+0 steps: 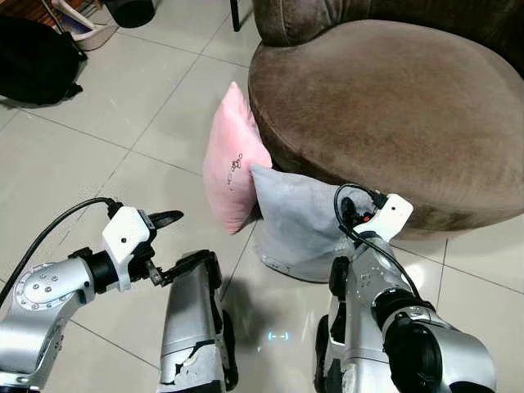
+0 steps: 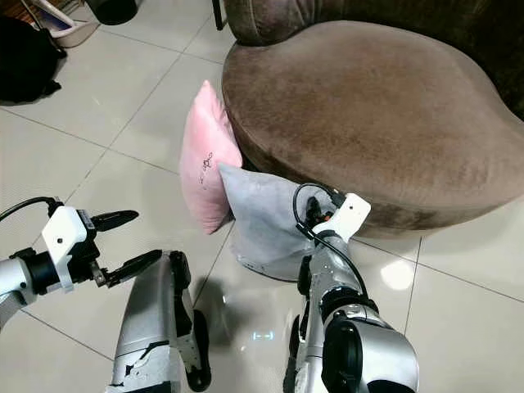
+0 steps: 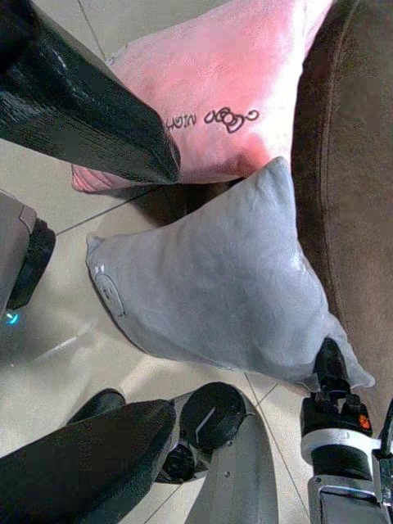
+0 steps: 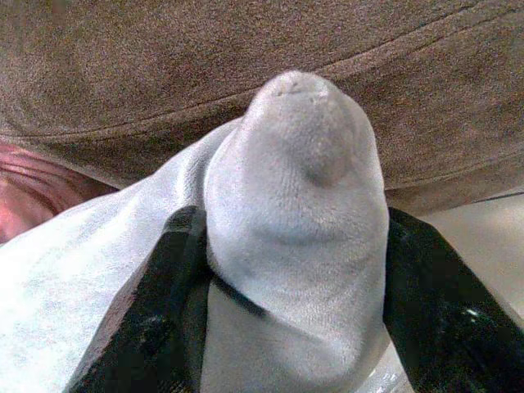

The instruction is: Move the pillow to the sofa from floor

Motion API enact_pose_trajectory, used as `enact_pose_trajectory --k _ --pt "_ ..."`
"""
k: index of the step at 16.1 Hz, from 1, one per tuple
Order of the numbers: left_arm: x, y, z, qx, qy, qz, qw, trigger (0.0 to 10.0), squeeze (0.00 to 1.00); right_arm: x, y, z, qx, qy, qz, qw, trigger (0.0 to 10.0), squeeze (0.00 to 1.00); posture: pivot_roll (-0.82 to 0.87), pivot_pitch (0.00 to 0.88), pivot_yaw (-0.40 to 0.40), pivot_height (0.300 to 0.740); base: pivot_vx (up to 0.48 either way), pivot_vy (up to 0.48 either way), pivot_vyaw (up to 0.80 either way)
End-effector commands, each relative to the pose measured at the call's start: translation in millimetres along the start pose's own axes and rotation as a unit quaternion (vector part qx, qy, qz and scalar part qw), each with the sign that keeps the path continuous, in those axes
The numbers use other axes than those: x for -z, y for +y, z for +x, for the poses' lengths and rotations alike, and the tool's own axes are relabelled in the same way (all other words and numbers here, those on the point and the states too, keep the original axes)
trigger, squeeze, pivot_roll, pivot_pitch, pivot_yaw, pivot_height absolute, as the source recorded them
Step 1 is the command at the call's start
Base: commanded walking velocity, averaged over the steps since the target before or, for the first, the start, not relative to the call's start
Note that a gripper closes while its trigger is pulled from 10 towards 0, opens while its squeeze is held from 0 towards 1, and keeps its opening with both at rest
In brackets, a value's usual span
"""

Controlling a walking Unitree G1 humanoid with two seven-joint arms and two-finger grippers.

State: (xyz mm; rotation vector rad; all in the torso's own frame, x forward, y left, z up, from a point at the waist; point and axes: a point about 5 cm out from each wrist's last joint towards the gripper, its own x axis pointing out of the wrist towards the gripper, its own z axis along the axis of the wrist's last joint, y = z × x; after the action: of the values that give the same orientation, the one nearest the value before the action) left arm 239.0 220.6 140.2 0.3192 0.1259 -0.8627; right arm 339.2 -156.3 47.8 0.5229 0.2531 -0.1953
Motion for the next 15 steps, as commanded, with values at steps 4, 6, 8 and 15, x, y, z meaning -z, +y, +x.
enact_pose_trajectory --k 4,6,8,15 --pt "4 -1.2 -2.5 0.003 0.009 -0.007 1.000 10.0 0.00 8 -0.2 -2.1 -0.001 0.016 -0.004 1.000 0.0 0.00 0.33 0.309 0.058 0.500 0.000 0.000 0.00" --pt "4 -1.1 -2.5 0.002 0.010 -0.006 1.000 10.0 0.00 8 0.0 -2.1 -0.002 0.015 -0.004 1.000 0.0 0.00 0.33 0.309 0.058 0.500 0.000 0.000 0.00" --pt "4 -1.2 -1.9 0.000 0.010 -0.007 1.000 10.0 0.00 8 -0.2 -2.1 -0.003 0.016 -0.003 1.000 0.0 0.00 0.33 0.307 0.056 0.500 0.000 0.000 0.00" --pt "7 -1.3 9.7 -0.008 0.007 -0.008 1.000 10.0 0.00 6 1.0 -0.6 -0.008 0.019 0.013 1.000 0.0 0.00 0.32 0.277 0.033 0.500 0.000 0.000 0.00"
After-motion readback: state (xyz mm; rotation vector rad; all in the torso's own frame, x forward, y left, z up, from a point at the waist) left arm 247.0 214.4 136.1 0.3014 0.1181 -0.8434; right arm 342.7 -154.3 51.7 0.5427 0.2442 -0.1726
